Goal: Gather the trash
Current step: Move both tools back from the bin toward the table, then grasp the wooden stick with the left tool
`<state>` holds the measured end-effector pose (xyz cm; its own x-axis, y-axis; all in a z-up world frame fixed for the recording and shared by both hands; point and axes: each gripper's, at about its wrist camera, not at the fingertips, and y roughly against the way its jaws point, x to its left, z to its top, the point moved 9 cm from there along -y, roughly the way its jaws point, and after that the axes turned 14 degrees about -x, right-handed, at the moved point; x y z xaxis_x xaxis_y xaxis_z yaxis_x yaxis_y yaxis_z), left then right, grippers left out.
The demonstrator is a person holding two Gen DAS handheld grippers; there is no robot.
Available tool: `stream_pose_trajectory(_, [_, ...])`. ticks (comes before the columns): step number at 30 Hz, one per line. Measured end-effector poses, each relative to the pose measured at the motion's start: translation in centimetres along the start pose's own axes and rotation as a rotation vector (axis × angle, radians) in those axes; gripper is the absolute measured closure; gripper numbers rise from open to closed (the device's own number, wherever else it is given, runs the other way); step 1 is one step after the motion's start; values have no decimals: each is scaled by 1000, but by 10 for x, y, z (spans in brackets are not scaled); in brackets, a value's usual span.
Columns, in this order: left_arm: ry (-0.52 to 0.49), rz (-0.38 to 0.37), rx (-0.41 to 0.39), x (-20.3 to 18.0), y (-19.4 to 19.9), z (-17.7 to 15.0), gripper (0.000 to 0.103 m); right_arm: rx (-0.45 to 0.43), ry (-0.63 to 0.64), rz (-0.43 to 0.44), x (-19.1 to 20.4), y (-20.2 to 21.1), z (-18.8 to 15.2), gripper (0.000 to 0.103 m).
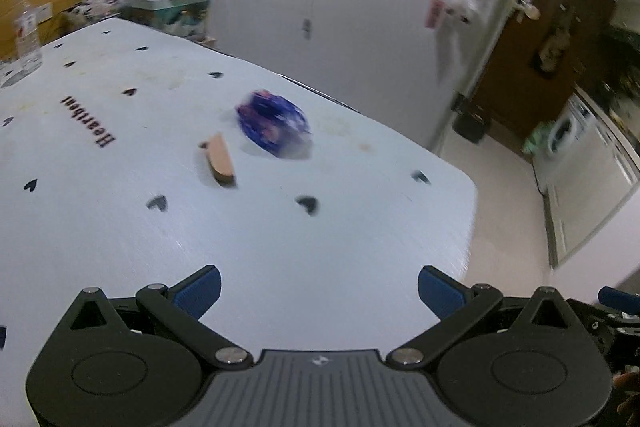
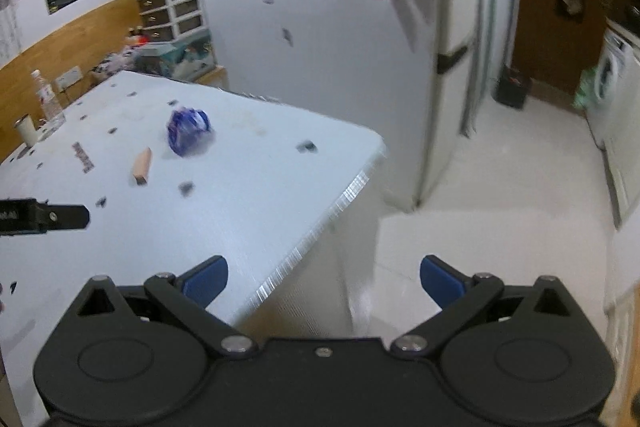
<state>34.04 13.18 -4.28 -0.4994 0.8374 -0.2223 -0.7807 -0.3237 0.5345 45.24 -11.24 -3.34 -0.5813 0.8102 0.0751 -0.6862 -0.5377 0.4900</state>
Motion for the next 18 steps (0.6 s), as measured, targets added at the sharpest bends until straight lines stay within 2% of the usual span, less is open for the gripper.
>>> stream_pose_trajectory(8, [134, 73, -47, 51, -61, 31, 0, -43, 83, 116, 58, -83, 50, 0])
stream_pose_trajectory(12, [173, 110, -45, 71, -92, 38, 0, -111, 92, 150, 80, -124, 72, 0])
stream_pose_trajectory(18, [212, 137, -62, 94, -134, 45, 2, -121, 111, 182, 110, -185, 91, 0])
